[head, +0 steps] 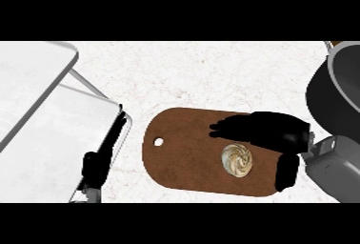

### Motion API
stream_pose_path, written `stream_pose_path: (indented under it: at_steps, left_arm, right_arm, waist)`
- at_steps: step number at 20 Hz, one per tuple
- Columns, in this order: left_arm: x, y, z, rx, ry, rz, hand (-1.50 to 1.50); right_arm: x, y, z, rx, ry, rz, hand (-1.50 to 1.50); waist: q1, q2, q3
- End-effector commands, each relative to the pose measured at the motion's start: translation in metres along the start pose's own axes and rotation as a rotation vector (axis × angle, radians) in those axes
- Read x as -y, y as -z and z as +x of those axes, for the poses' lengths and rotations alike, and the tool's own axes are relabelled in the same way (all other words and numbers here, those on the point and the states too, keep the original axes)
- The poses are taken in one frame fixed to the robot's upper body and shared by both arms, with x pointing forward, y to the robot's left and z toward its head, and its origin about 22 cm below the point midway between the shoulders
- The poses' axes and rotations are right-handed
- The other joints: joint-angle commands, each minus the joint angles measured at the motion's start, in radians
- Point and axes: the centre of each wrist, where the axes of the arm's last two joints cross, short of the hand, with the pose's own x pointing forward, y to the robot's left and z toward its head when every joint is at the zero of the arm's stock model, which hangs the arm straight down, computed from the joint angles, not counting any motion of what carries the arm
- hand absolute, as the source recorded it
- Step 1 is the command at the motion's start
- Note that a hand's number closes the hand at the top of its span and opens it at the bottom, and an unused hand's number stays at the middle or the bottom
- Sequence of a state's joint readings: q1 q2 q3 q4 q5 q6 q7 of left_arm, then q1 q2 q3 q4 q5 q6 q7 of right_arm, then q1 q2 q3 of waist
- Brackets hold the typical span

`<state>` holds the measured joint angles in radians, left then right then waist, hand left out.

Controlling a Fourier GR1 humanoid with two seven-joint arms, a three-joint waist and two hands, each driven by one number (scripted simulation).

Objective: Pick the cupcake from the cutting board and place it in the pot

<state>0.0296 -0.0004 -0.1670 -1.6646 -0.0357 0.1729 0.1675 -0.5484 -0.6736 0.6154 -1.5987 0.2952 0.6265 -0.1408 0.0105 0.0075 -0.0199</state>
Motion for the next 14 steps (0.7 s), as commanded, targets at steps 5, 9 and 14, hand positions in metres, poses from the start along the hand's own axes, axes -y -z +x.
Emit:
stream_pose_path:
  at_steps: [5, 9, 14]
  left_arm:
    - [-0.048, 0.026, 0.056, 0.178, 0.054, 0.123, 0.0]
    - [-0.052, 0.031, 0.058, 0.159, 0.046, 0.143, 0.0]
    - [-0.054, 0.029, 0.067, 0.165, 0.042, 0.133, 0.0]
  right_arm:
    - [-0.016, 0.028, -0.007, -0.011, -0.015, 0.0, -1.5]
    - [-0.035, 0.036, -0.004, -0.016, -0.028, 0.011, -1.5]
    - [-0.04, 0.035, -0.014, -0.062, -0.021, 0.006, -1.5]
  waist:
    - [0.013, -0.001, 0.021]
    - [0.001, -0.003, 0.021]
    - [-0.001, -0.005, 0.021]
